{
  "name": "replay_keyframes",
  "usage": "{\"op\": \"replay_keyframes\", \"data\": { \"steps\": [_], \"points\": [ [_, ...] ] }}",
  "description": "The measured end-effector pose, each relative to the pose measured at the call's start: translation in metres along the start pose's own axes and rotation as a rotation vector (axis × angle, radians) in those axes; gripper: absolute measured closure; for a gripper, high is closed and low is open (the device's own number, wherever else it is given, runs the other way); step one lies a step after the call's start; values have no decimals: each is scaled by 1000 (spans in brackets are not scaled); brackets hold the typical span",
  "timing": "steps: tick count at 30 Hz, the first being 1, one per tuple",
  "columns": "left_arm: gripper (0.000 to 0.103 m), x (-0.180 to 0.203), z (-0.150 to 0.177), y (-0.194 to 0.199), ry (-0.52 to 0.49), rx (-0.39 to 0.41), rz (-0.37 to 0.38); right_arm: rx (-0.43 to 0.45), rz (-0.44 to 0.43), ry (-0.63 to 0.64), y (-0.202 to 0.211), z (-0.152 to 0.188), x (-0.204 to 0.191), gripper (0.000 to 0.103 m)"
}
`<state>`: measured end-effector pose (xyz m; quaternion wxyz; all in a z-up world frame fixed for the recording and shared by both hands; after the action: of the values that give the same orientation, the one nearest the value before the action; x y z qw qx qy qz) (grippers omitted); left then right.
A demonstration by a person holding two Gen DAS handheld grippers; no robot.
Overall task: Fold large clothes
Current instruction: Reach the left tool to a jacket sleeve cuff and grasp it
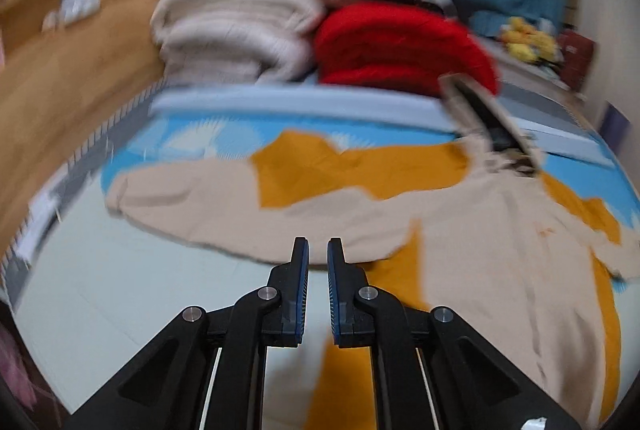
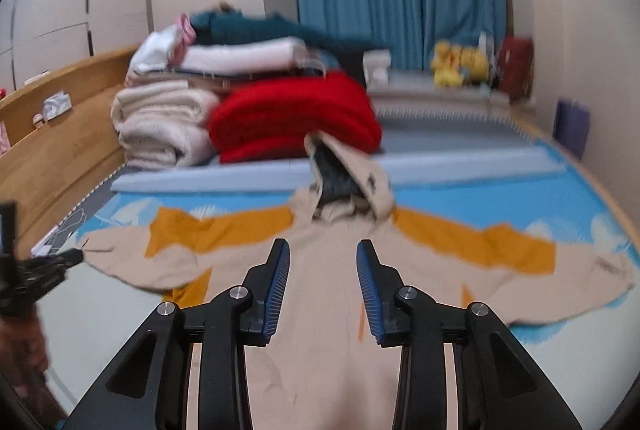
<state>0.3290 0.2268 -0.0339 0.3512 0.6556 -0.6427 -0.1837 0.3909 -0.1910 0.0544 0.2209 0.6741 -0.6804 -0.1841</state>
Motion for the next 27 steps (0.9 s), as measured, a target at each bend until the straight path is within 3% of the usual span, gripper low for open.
{"op": "replay_keyframes", "data": {
  "steps": [2,4,9,12,14,15,16,17,18,20,24,26,27],
  "points": [
    [96,-38,2,-29,79,-30,-12,-32,-18,-7,-16,2,3,59],
    [96,-75,2,-49,169,-37,-30,-40,-24,12,-27,1,2,46],
    [94,-163,0,-74,375,-3,-84,-71,-22,44,-49,6,2,45],
    [87,-217,3,-83,494,21,-122,-88,-7,65,-59,7,1,45],
    [80,-249,8,-87,579,44,-138,-80,-6,77,-65,5,0,49],
    [79,-265,11,-90,630,55,-133,-72,-1,89,-68,6,0,61],
    [77,-281,15,-92,689,65,-121,-71,1,100,-72,7,0,84],
    [75,-291,15,-96,725,73,-110,-73,2,109,-74,8,0,93],
    [73,-303,16,-100,767,86,-91,-81,7,115,-80,11,1,96],
    [67,-318,18,-102,821,97,-70,-96,9,117,-88,14,2,96],
    [67,-337,17,-108,854,120,-40,-171,-14,153,-108,27,0,92],
    [73,-338,13,-112,834,113,-45,-205,-3,155,-117,32,0,86],
    [81,-340,10,-115,827,103,-56,-224,-7,145,-122,34,2,80]
  ]
}}
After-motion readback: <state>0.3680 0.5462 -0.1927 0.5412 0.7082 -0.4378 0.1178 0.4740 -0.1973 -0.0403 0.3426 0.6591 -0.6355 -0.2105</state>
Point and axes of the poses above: each gripper's, at about its wrist camera, not at the fingertips, and y roughly against the way its jaws point, x to its right, z to its underside, the point moved 5 cm from there along -y, roughly the way its jaws point, and after that the axes turned 15 degrees about z, right-handed, at the moved point
